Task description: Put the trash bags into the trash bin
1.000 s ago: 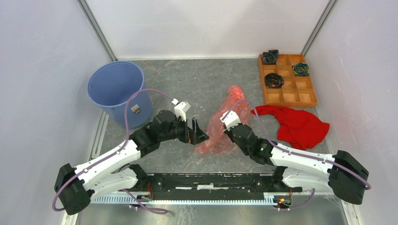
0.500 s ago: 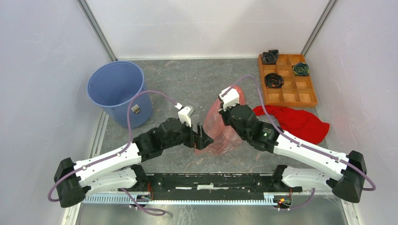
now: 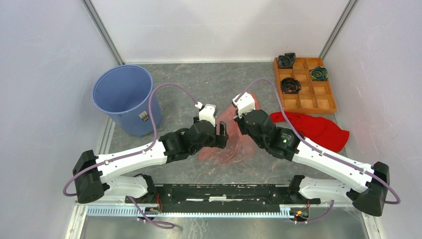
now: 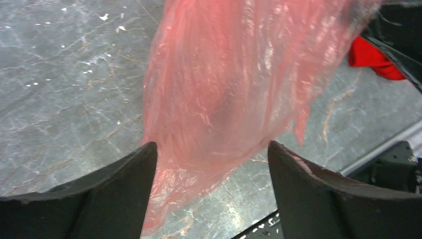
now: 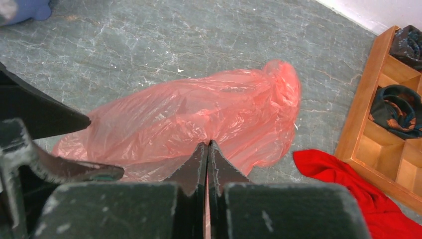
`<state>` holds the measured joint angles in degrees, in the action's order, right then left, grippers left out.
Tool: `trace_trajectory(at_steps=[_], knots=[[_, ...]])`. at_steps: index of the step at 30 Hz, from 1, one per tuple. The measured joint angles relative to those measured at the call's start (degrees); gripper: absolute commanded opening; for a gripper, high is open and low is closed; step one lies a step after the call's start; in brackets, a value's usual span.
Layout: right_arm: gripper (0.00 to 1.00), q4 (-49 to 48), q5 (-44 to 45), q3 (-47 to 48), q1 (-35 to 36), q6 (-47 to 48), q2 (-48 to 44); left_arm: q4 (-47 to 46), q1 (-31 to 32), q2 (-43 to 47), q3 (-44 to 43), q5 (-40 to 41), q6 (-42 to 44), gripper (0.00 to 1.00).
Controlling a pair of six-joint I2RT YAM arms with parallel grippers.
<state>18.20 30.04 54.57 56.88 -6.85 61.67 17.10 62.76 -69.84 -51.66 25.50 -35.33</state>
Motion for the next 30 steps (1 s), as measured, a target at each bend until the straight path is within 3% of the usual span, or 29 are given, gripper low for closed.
trace_trajectory(at_steps=[9,11,14,19,22,25,30], knots=[[0.00,0.28,-0.35,-0.37,-0.13,0.92,-4.55,5.29,0.00,-2.10,-5.88,6.03,5.38,0.08],[0.00,-0.07,-0.90,-1.46,-0.15,1.11,-6.64,5.73,0.00,-3.23,-8.63,6.16,6.80,0.02],[0.01,-0.63,-1.97,-3.37,-0.15,1.05,-8.61,6.67,0.00,-5.33,-12.92,5.86,9.09,0.02],[0.40,-0.44,-3.04,-7.15,-0.15,-0.94,-8.98,9.70,0.00,-7.69,-19.61,2.75,11.41,0.02],[0.72,-0.35,-3.41,-9.09,-0.15,-3.13,-8.98,12.02,0.00,-8.26,-22.73,0.15,11.45,0.02],[0.94,-0.46,-3.67,-10.45,-0.15,-6.01,-8.76,14.47,0.00,-9.18,-25.83,-3.43,11.43,0.02],[0.98,-2.25,-1.86,-12.55,-0.15,-8.83,-8.46,16.90,0.00,-11.04,-28.72,-7.89,11.43,0.02]])
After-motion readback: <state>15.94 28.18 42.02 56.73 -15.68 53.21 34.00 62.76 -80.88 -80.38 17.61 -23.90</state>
